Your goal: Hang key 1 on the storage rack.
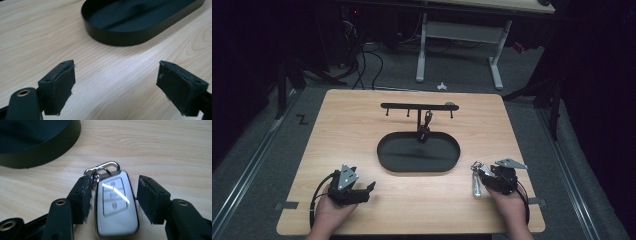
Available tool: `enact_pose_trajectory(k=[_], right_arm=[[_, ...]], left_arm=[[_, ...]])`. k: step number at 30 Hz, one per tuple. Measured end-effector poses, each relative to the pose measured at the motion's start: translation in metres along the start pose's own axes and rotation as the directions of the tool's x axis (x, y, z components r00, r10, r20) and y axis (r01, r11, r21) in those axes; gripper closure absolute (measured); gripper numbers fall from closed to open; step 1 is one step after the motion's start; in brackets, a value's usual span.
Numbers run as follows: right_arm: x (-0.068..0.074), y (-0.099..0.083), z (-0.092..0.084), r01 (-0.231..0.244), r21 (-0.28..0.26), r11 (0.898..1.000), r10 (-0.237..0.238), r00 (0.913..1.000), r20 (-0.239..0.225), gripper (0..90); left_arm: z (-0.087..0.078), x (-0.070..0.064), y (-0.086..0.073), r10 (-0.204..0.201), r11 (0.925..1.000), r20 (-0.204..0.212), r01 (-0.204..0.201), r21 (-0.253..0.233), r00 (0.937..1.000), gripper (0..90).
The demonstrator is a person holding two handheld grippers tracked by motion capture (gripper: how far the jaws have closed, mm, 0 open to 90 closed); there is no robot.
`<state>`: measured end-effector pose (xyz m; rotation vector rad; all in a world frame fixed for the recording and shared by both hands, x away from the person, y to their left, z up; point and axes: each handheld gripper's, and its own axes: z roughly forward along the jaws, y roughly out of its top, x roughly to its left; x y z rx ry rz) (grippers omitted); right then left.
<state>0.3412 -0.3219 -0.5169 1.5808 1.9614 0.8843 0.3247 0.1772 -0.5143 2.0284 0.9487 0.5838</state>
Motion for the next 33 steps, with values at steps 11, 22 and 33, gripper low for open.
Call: enact_pose_trajectory(k=[11,22,33], right_arm=[[0.001,-0.003,0.000,0.013,0.050,0.999,-0.012,0.9999,-0.005,50.3],[-0.009,-0.036,-0.035,-0.037,0.060,0.998,0.036,0.9993,0.003,49.6],[0.001,-0.016,-0.038,-0.001,0.035,0.999,0.002,0.9996,-0.028,51.0]], left_arm=[[0.006,-0.003,0.006,0.017,0.9998,0.019,-0.017,-0.007,0.9997,15.8],[0.036,-0.018,0.030,0.065,0.9978,0.093,-0.064,-0.017,0.9936,15.8],[0.023,-0.012,0.021,0.058,0.9983,0.067,-0.057,-0.012,0.9961,15.8]])
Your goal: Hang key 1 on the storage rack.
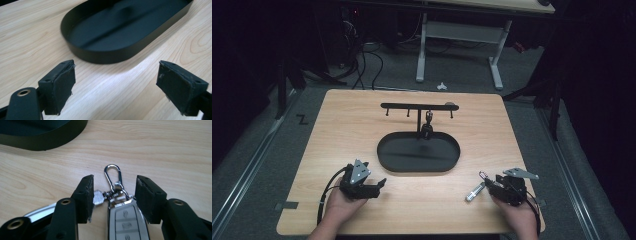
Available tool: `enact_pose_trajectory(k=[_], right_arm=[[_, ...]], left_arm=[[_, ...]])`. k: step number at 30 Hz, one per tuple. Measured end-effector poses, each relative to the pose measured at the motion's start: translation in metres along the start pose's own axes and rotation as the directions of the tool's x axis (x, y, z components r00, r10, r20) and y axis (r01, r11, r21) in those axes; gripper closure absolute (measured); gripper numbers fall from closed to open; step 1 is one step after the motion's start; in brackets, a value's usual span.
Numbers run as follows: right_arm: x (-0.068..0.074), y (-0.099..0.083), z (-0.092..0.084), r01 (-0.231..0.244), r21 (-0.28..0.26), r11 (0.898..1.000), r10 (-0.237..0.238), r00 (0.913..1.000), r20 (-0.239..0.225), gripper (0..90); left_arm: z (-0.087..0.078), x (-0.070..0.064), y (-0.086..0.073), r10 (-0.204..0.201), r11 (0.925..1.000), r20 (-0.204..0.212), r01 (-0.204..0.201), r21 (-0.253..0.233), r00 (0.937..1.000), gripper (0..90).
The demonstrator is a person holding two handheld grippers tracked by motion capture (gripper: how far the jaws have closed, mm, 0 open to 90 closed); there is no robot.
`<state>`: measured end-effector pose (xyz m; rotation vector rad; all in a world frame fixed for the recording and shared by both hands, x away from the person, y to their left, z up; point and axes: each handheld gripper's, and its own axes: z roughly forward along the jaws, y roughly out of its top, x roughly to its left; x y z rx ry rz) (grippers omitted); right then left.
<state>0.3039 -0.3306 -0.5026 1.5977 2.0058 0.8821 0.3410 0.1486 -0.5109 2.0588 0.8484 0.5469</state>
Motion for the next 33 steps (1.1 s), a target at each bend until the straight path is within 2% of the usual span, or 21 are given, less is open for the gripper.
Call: enact_pose_trajectory(k=[5,7,12,19,27,31,33], right_arm=[[0.004,0.016,0.017,0.039,0.068,0.997,-0.039,0.9992,0.009,61.4],[0.002,0.020,0.022,0.052,0.116,0.992,-0.055,0.9983,0.020,65.0],[-0.002,0.021,0.027,0.048,0.189,0.981,-0.053,0.9983,0.023,68.8],[-0.001,0.024,0.030,0.056,0.196,0.979,-0.060,0.9980,0.017,73.4],[0.014,0.039,0.045,0.116,0.200,0.973,-0.118,0.9930,0.001,75.0],[0.018,0.048,0.050,0.124,0.205,0.971,-0.126,0.9921,-0.006,76.1],[0.020,0.052,0.051,0.129,0.202,0.971,-0.131,0.9914,-0.005,82.3]], left_arm=[[-0.010,0.004,-0.006,-0.019,0.9998,-0.017,0.019,-0.006,0.9997,16.1],[-0.013,0.006,-0.008,-0.020,0.9998,-0.023,0.020,-0.006,0.9995,16.2],[-0.016,0.008,-0.010,-0.024,0.9997,-0.025,0.024,-0.005,0.9994,16.2],[-0.017,0.008,-0.012,-0.023,0.9997,-0.022,0.023,0.000,0.9995,16.2],[-0.016,0.006,-0.011,-0.014,0.9999,-0.021,0.014,0.005,0.9997,16.3],[-0.015,0.006,-0.010,-0.015,0.9999,-0.019,0.015,0.004,0.9997,16.3],[-0.014,0.006,-0.010,-0.011,0.9999,-0.017,0.011,0.006,0.9998,16.3]])
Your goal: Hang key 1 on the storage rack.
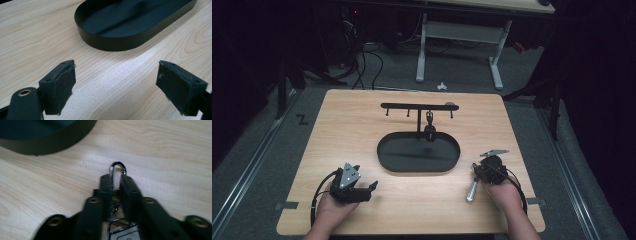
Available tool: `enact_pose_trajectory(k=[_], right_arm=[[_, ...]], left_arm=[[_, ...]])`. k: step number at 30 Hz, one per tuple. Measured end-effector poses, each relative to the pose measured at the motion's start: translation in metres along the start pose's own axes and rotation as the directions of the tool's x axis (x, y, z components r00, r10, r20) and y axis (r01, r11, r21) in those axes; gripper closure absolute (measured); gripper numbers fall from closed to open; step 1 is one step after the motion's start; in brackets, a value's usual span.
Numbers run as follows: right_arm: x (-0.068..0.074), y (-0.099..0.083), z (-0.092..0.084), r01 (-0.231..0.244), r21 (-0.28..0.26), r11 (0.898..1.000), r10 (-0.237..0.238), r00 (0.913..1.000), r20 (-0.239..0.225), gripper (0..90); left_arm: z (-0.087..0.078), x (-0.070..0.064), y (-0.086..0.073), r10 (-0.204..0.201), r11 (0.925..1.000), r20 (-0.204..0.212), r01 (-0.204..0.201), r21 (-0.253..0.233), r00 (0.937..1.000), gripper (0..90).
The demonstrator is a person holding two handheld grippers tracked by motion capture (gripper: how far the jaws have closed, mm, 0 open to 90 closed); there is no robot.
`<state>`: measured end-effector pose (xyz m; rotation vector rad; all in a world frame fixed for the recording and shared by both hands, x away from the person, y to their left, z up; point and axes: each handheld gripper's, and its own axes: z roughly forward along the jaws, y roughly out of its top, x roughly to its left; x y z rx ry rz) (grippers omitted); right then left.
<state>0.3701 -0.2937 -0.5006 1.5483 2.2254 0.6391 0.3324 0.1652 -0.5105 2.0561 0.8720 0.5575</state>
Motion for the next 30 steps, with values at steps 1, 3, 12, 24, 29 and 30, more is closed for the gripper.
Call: enact_pose_trajectory(k=[1,3,12,24,29,30], right_arm=[[0.001,0.003,0.001,0.003,0.007,1.000,-0.003,1.0000,0.006,82.3],[0.002,0.005,0.003,0.010,0.019,1.000,-0.010,0.9998,0.014,81.8],[-0.002,0.006,0.002,-0.006,0.049,0.999,0.006,0.9998,0.018,66.0],[0.007,0.007,0.008,0.041,0.063,0.997,-0.044,0.9984,0.036,74.8],[0.011,0.010,0.008,0.068,0.086,0.994,-0.073,0.9958,0.056,75.6],[0.011,0.011,0.008,0.073,0.093,0.993,-0.079,0.9953,0.057,75.7]], left_arm=[[0.000,0.000,0.000,0.001,1.0000,0.001,-0.001,0.000,1.0000,16.2],[0.000,0.000,0.000,0.002,1.0000,0.001,-0.002,-0.001,1.0000,16.3],[0.001,0.000,0.000,0.002,1.0000,0.007,-0.002,0.000,1.0000,16.3],[0.001,-0.002,0.000,0.008,1.0000,0.014,-0.008,0.004,0.9999,16.3],[0.000,-0.002,0.000,0.009,1.0000,0.017,-0.009,0.001,0.9998,16.3],[0.000,-0.002,0.000,0.010,0.9999,0.019,-0.010,0.001,0.9998,16.3]])
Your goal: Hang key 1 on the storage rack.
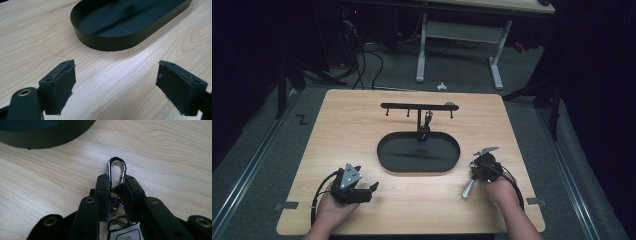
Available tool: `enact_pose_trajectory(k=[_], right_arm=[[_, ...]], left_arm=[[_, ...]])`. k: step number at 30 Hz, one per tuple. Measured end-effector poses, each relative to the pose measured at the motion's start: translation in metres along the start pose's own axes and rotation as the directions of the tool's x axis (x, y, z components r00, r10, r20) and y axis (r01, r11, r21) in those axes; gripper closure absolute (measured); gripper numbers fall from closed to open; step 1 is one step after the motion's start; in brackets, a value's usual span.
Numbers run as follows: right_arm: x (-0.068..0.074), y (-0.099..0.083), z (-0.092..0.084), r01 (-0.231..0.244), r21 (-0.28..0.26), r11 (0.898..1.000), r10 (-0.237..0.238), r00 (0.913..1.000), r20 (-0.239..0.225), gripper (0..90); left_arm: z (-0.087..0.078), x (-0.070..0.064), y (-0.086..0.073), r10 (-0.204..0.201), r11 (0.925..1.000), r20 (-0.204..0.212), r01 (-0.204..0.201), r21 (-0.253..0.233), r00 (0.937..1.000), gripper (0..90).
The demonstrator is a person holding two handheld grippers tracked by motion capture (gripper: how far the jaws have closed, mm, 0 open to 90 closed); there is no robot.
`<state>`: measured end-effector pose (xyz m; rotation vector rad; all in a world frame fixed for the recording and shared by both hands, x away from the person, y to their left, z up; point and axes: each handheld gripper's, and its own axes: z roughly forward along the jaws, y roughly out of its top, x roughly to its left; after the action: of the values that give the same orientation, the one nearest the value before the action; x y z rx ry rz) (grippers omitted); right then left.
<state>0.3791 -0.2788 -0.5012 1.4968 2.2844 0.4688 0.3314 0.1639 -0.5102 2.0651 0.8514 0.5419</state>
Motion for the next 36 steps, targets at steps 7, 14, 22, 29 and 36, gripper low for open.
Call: enact_pose_trajectory(k=[7,14,22,29,36], right_arm=[[-0.002,0.004,0.001,-0.001,0.016,1.000,0.002,1.0000,-0.002,76.8],[-0.008,0.004,-0.003,-0.030,-0.003,1.000,0.030,0.9995,-0.008,86.8],[-0.012,0.014,0.000,-0.040,0.069,0.997,0.041,0.9991,-0.011,85.8],[-0.015,0.025,0.007,-0.046,0.152,0.987,0.052,0.9981,-0.033,85.5],[-0.012,0.035,0.010,-0.005,0.193,0.981,0.007,0.9999,-0.010,85.9]], left_arm=[[0.000,0.001,0.000,0.002,1.0000,0.003,-0.002,0.003,1.0000,16.3],[0.002,0.000,0.000,0.006,1.0000,0.006,-0.006,0.007,1.0000,16.4],[0.000,-0.003,0.001,0.010,1.0000,0.008,-0.010,-0.001,0.9999,16.4],[0.002,-0.003,0.002,0.023,0.9997,0.014,-0.023,0.000,0.9996,16.5],[0.000,-0.004,0.003,0.015,0.9997,0.022,-0.015,-0.018,0.9996,16.6]])
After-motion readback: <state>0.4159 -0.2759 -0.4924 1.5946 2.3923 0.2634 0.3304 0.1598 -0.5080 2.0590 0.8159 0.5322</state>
